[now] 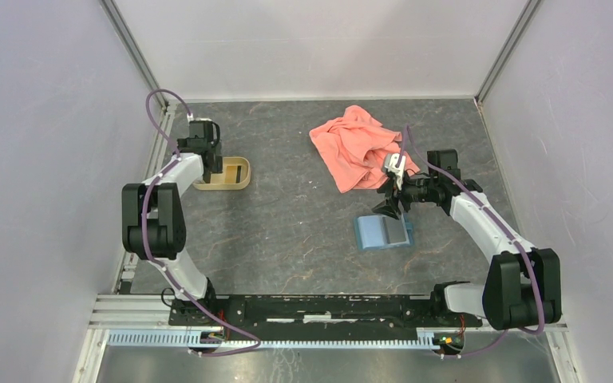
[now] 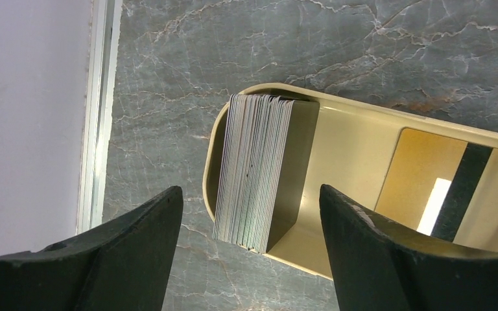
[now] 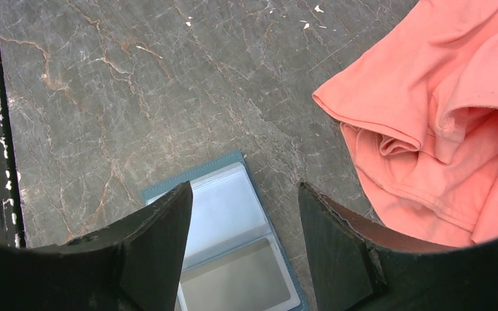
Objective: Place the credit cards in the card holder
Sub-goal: Pick up the credit card from the storage box.
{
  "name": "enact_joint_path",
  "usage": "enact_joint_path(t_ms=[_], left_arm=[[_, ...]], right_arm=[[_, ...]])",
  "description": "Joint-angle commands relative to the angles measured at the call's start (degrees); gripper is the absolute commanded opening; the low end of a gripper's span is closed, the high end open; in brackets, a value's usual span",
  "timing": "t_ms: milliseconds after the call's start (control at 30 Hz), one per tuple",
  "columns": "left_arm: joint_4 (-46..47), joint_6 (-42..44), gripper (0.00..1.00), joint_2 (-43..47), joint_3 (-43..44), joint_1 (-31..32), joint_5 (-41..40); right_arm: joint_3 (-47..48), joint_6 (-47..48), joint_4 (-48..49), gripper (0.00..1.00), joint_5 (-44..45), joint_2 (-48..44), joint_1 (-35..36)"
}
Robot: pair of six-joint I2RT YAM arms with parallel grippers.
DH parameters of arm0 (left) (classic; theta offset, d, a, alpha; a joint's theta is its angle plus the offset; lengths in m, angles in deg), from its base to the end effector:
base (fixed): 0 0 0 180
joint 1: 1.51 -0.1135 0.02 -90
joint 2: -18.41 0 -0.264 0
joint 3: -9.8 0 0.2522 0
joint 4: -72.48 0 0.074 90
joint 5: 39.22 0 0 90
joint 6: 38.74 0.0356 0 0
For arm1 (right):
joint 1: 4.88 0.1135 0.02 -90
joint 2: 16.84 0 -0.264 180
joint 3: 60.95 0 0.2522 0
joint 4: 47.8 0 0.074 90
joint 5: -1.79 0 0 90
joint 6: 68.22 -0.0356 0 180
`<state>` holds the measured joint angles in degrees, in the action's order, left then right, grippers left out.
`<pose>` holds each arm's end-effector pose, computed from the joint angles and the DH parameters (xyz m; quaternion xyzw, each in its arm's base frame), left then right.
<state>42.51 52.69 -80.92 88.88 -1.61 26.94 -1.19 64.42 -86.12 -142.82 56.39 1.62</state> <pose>0.3676 0.0150 0.2048 -0.0596 0.9208 0.1987 0.3303 0.2427 0.0569 0.2332 -0.4857 0.7012 0.3219 0.4109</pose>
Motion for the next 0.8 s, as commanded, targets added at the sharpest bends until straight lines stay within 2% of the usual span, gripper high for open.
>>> enact_joint_path(t_ms=[0, 767], left_arm=[[1.2, 2.1, 0.80, -1.0, 2.0, -1.5, -0.9], [1.2, 1.5, 0.72, -0.3, 2.3, -2.0, -1.6]], right_arm=[[1.0, 1.4, -0.3, 0.67, -0.8, 0.5, 0.1], [1.6, 2.5, -1.6, 0.67, -0.8, 0.5, 0.2]])
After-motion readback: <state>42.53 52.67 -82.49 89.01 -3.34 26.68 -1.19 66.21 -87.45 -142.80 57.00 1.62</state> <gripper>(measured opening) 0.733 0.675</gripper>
